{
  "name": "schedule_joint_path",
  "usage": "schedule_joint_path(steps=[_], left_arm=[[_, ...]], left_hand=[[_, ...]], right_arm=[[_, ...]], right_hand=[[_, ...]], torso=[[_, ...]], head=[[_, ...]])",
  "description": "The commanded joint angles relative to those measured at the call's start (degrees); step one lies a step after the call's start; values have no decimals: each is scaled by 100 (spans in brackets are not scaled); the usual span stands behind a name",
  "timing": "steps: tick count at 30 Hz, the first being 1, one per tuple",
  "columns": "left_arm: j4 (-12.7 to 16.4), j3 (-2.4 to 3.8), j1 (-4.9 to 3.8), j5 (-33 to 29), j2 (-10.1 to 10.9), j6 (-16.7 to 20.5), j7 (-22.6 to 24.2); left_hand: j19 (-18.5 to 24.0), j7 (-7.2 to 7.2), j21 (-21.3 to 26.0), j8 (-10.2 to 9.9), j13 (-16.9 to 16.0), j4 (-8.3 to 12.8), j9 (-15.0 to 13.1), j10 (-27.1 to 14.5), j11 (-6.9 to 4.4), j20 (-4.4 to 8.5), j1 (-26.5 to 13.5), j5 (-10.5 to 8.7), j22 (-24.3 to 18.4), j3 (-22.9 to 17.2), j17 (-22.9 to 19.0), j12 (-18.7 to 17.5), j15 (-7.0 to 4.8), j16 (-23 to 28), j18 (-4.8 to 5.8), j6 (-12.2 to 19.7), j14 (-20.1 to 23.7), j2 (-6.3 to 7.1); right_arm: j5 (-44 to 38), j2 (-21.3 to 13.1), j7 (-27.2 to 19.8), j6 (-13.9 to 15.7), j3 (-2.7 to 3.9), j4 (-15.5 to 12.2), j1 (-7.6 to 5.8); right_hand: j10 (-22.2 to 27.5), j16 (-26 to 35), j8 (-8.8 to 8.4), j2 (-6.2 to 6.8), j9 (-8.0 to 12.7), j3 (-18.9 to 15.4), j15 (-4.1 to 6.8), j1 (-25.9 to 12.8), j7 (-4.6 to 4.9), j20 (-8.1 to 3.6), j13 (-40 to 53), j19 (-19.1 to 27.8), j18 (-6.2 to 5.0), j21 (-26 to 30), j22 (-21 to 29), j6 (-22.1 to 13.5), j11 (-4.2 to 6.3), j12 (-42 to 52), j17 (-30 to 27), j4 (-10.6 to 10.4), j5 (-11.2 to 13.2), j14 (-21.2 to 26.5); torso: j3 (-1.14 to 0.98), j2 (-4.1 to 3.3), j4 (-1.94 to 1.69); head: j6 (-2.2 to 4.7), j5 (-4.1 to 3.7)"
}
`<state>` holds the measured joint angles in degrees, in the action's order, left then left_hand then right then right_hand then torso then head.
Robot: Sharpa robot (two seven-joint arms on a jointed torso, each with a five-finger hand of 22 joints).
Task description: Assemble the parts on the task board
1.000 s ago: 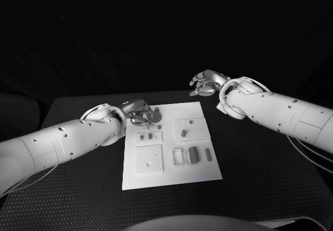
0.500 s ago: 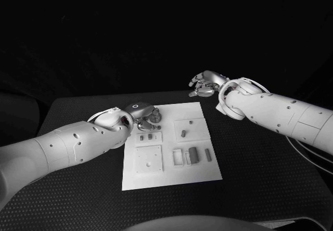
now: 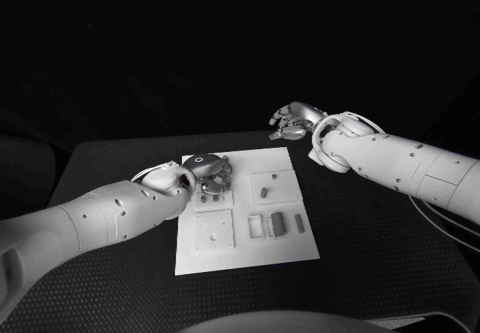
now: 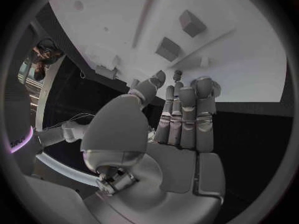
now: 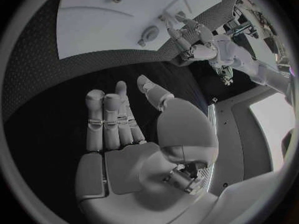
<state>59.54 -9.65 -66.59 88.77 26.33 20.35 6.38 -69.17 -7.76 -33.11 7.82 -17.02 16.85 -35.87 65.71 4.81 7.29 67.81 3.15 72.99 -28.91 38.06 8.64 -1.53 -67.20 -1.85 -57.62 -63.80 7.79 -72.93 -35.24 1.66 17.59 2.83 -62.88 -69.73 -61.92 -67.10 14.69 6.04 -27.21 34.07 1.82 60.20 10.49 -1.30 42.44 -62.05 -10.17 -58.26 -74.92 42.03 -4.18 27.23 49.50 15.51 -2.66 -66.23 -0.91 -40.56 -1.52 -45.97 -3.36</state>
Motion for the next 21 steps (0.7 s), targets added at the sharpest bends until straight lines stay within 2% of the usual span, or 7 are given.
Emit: schedule_joint_path(steps=[1, 6, 12, 21], left_arm=[[-47, 4, 12, 75, -41, 159, -15], [-84, 6, 52, 59, -67, 259, 11], [-79, 8, 55, -27, -61, 376, 39], [-162, 9, 55, -58, -108, 292, -5]], left_hand=[[-50, -36, -37, 5, 11, -10, 25, -7, 17, -11, 29, 37, 11, -53, -6, -52, 4, -25, -619, 9, -51, -26], [-46, -6, -31, -32, 35, -8, 83, -57, 39, -24, 33, 36, 25, -87, -14, -116, 23, -35, -625, 82, -40, -11], [-84, 54, -47, -69, 51, -10, 141, -84, 55, -35, 4, 34, 45, -100, -17, -168, 39, -70, -646, 163, -70, 23], [-94, 113, -37, -126, 99, -14, 223, -255, 124, -93, -131, 29, 65, -43, -37, -310, 104, -90, -694, 315, -59, 78]], right_arm=[[-25, 12, -41, -52, 1, 0, 1], [-25, 16, -40, -48, 1, -1, 1], [-26, 16, -40, -50, 1, 0, 1], [-26, 18, -41, -53, 1, -5, 1]], right_hand=[[-11, -3, 23, -17, 2, -7, 15, -63, 45, -34, 6, -18, -483, 25, -29, -12, -22, -30, -8, -43, -11, 29], [-12, -3, 23, -18, 2, -8, 15, -64, 45, -34, 7, -18, -483, 25, -29, -13, -22, -30, -8, -43, -11, 29], [-11, -4, 23, -17, 3, -8, 15, -64, 45, -35, 7, -19, -483, 25, -30, -13, -22, -30, -8, -44, -11, 29], [-12, -4, 23, -18, 3, -7, 15, -64, 45, -35, 8, -20, -483, 25, -30, -13, -22, -30, -8, -44, -11, 28]], torso=[[-4, 2, -1], [-4, 0, -3], [-7, 2, -3], [-7, 4, -7]], head=[[5, -18], [7, -32], [2, -44], [1, -63]])
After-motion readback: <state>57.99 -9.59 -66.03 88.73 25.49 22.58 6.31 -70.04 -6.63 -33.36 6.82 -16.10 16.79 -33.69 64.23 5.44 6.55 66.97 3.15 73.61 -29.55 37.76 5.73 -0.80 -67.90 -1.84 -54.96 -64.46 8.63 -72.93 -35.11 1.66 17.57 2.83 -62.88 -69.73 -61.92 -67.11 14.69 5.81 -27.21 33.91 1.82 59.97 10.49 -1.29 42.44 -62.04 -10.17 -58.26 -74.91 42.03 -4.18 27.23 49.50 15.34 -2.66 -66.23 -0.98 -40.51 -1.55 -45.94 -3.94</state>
